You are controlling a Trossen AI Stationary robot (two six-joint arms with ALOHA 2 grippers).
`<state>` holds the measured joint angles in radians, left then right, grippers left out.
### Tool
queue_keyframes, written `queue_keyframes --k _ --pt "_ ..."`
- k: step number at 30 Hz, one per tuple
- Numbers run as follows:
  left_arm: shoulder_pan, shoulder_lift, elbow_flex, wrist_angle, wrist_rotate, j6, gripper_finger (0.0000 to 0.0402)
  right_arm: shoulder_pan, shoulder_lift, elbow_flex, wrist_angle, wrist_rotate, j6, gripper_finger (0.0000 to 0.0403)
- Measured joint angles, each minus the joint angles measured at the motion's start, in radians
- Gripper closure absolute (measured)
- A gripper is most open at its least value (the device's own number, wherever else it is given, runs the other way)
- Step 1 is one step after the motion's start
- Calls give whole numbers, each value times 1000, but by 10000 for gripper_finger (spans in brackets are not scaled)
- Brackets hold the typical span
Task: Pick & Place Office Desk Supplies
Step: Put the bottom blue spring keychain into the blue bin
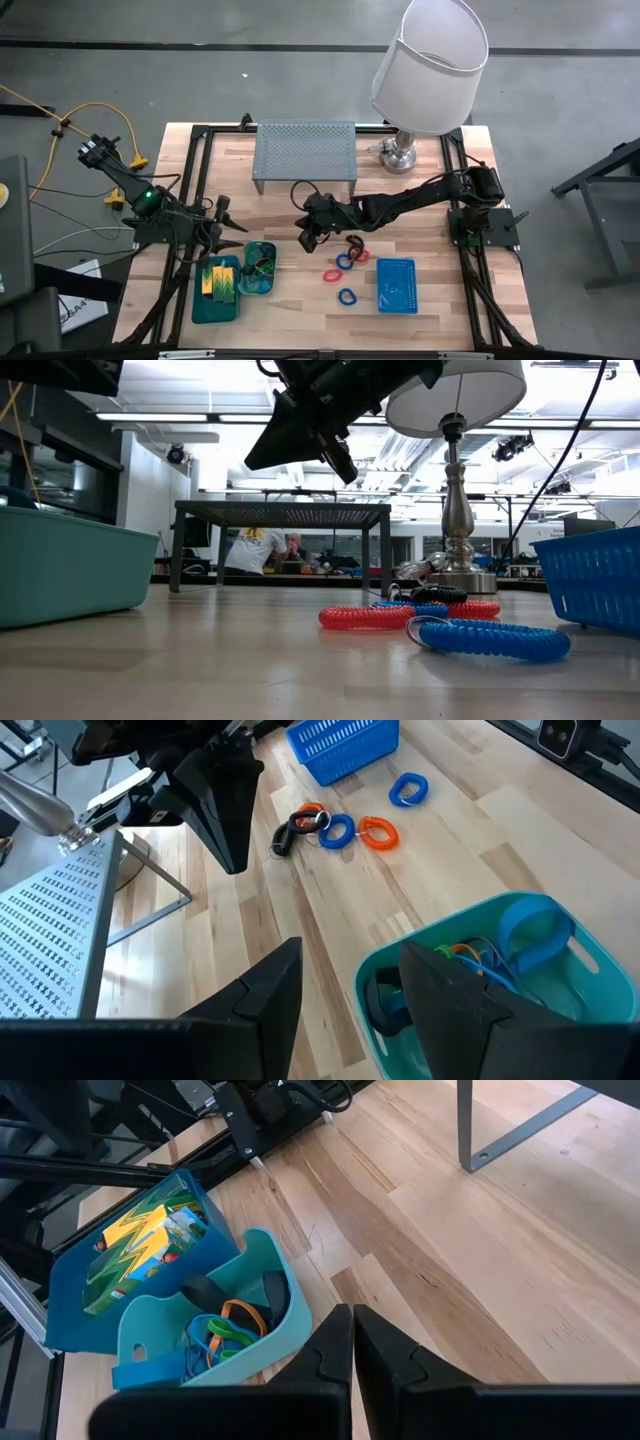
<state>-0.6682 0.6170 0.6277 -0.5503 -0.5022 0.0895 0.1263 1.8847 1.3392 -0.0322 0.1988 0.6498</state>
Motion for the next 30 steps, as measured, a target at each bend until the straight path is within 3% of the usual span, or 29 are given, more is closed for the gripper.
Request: queue_keyframes --k 13,18,21,26,30 --pt "0 0 0 -1 0 0 240 -3 0 0 23 -1 6 401" --pt "0 0 0 1 0 0 240 -12 0 0 37 -31 -71 401" --pt "0 0 0 9 1 0 240 -20 0 0 42 -125 -187 401" --pt "0 0 0 9 1 0 240 -12 0 0 57 -369 -296 401" --pt "0 0 0 9 1 0 240 21 0 0 40 -388 -314 401"
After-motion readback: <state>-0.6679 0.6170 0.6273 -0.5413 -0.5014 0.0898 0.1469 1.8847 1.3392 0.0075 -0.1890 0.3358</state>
